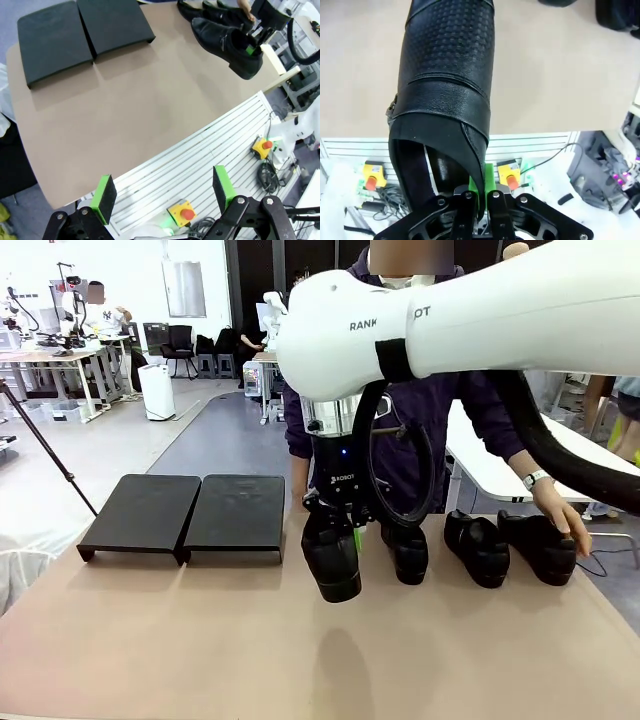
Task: Organize the shoes by placing them on the stand.
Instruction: Pick up one Shoe and place it in the middle of the table.
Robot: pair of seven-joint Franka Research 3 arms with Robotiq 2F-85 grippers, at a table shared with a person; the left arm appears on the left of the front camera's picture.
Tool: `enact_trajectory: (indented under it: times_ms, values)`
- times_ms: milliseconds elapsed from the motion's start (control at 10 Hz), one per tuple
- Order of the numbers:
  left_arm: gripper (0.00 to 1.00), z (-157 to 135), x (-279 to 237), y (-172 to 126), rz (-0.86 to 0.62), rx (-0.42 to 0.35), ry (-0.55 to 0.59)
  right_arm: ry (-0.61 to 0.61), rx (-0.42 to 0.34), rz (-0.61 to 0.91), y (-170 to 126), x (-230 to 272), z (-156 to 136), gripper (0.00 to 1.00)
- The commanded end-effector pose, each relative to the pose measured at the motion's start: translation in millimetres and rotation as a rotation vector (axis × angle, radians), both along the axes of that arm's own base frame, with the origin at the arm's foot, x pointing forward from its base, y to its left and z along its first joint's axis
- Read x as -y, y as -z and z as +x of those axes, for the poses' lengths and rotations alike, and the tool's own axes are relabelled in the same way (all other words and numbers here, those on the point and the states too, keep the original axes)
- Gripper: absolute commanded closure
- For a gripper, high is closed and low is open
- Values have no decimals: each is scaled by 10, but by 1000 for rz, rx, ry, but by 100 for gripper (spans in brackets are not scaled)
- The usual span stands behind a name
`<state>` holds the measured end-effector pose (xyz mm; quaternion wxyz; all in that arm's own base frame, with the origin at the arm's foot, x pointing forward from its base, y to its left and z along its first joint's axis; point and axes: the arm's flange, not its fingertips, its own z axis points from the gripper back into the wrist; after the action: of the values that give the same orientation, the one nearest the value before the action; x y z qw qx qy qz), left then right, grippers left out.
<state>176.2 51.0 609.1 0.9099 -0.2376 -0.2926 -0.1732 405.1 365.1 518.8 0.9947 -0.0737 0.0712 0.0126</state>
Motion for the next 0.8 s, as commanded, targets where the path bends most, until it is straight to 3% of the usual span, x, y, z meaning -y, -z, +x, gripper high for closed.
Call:
enact_trajectory:
  times_ms: [0, 100, 300, 400, 700]
  values:
    - [0, -15, 1, -11, -6, 8, 18, -15, 4, 11, -24, 26, 65, 100]
    - [0, -15, 1, -11, -6, 8, 18, 0, 0, 0, 0, 0, 0, 100]
    - [0, -15, 1, -11, -6, 8, 18, 32, 147, -41, 123, -495, -485, 100]
    - [0, -15, 1, -11, -6, 8, 18, 87, 172, -37, 302, -632, -599, 100]
    - [0, -15, 1, -11, -6, 8, 18, 169, 161, -73, 857, -958, -644, 100]
